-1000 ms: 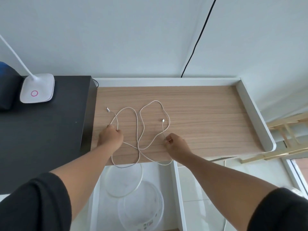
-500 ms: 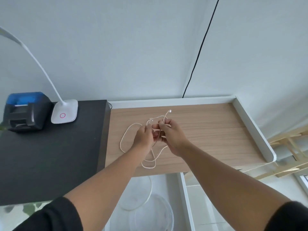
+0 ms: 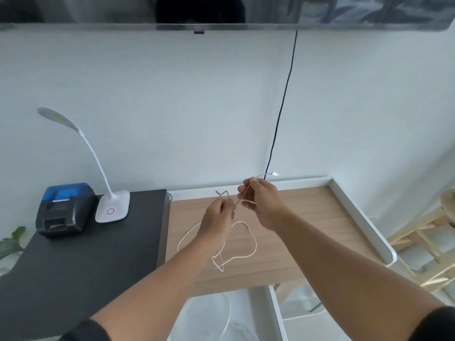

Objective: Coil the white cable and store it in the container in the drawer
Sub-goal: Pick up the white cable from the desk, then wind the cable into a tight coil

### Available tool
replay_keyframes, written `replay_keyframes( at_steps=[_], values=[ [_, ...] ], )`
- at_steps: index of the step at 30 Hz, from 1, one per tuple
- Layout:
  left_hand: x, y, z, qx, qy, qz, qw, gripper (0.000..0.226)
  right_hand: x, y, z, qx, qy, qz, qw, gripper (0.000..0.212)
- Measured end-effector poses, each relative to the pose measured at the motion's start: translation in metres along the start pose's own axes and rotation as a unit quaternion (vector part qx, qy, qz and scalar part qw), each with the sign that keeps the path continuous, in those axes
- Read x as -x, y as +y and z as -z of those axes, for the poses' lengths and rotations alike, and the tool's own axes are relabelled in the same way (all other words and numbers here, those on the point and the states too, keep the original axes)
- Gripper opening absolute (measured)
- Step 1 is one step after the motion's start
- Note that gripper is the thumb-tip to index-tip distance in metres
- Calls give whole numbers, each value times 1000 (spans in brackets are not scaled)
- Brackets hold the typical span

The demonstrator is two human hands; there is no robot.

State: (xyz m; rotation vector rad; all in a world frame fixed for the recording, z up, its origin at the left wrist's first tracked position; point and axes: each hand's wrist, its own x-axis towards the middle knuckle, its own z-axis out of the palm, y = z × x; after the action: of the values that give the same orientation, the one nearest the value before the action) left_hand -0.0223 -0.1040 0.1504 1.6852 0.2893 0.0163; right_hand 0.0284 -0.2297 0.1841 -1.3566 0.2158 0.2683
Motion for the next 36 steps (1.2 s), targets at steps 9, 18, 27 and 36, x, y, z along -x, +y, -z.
replay_keyframes(
  at_steps=[9,18,27,36],
  values=[
    [24,17,16,-48,-58,15,997,44,15,-74,-3,-221,-23,7,975,26],
    [6,75,26,209,-76,150,963,44,61,-100,3,50,-242,66,967,29],
    [-7,124,43,70,-134,58,987,44,75,-74,16,549,-115,91,823,32],
    [27,103,19,10,-131,-62,989,48,64,-59,7,215,96,161,959,34]
  ],
)
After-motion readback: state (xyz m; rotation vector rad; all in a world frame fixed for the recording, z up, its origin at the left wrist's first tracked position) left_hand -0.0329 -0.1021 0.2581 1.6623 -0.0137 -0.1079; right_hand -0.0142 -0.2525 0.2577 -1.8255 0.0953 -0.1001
